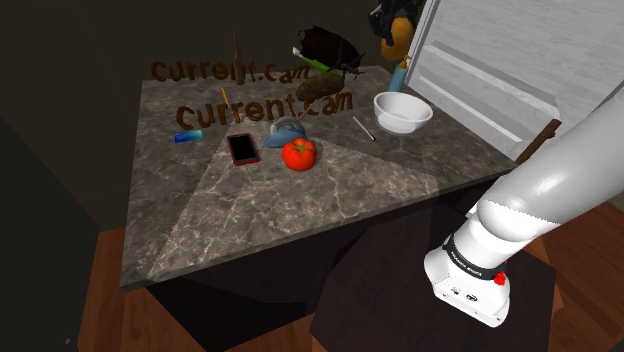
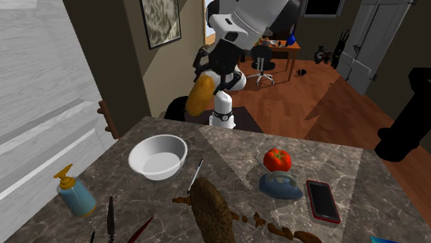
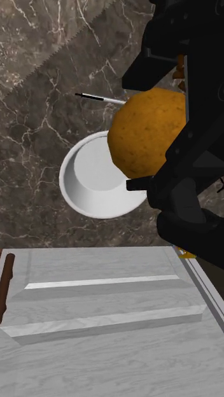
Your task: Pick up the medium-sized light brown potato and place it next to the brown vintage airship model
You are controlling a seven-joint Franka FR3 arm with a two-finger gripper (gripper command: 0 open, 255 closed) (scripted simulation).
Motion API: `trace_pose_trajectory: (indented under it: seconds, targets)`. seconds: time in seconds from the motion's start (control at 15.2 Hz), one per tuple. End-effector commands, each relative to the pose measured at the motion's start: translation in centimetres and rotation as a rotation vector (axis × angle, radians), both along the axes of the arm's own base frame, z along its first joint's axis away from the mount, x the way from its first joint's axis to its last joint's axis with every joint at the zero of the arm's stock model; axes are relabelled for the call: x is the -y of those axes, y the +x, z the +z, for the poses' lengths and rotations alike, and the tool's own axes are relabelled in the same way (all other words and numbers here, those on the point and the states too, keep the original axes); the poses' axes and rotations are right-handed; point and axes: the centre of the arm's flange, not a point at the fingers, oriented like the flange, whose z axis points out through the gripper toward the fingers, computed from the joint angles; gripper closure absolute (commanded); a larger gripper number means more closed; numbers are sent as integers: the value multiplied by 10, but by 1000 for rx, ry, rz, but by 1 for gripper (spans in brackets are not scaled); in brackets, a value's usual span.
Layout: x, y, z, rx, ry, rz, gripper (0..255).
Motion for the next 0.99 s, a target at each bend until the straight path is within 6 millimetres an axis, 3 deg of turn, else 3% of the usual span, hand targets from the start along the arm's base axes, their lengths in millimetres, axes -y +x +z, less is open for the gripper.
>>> trace_pose_trajectory:
  seconds: [0.0,0.92]
  targets:
    - [26,1,0,1,0,2,255]
    - [210,16,0,1,0,2,255]
